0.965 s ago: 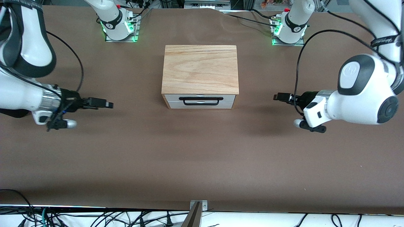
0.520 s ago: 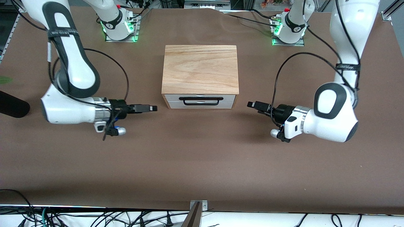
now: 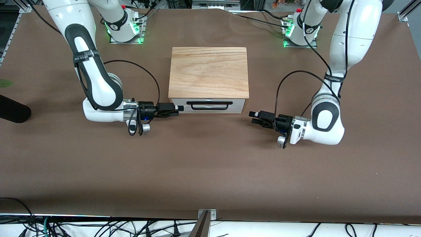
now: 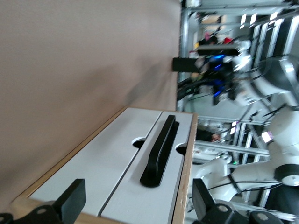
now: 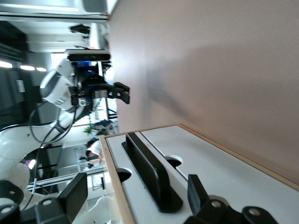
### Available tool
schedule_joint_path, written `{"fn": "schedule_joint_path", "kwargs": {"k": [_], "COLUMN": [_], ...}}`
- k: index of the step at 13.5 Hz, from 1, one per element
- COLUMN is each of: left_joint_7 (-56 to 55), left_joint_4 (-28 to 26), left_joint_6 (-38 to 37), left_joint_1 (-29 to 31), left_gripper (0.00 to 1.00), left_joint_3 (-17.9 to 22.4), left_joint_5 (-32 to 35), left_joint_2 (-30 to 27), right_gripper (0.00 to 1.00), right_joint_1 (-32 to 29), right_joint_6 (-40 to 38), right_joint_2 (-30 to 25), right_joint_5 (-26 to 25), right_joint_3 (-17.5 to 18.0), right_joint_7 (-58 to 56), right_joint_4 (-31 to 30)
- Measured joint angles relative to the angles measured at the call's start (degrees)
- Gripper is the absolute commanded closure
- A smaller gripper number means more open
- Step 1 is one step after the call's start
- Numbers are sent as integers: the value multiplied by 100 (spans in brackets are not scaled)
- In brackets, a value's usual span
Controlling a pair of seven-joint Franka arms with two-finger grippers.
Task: Pull top drawer with both arms simultaneously
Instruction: 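Close the left gripper and the right gripper on the black handle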
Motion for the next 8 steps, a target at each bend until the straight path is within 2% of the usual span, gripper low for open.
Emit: {"fn": "schedule_joint_path", "kwargs": {"k": [2,5,7,8], "left_joint_7": [299,490,582,597], "left_joint_4": [-326,-584,-669,-700], "left_joint_6": [150,442,756,928], "left_joint_1": [-107,-173,-180,-184], "left_gripper": [0,0,0,1], "left_joint_3": [-59,-406,-702,-835], "left_joint_5": [-433,-776,-915,-940], "left_joint_2": [1,2,1,1], "right_gripper": [40,51,54,60], "right_joint_1": [88,257,341,352], "right_joint_6": [0,4,11,13], "right_joint_2": [125,191,190,191], "right_joint_5": [504,792,865,869], "right_joint_3": [9,25,25,25], "right_joint_7": [-662,-796,-799,-810], "right_joint_4": [-275,-291,-291,-293]}}
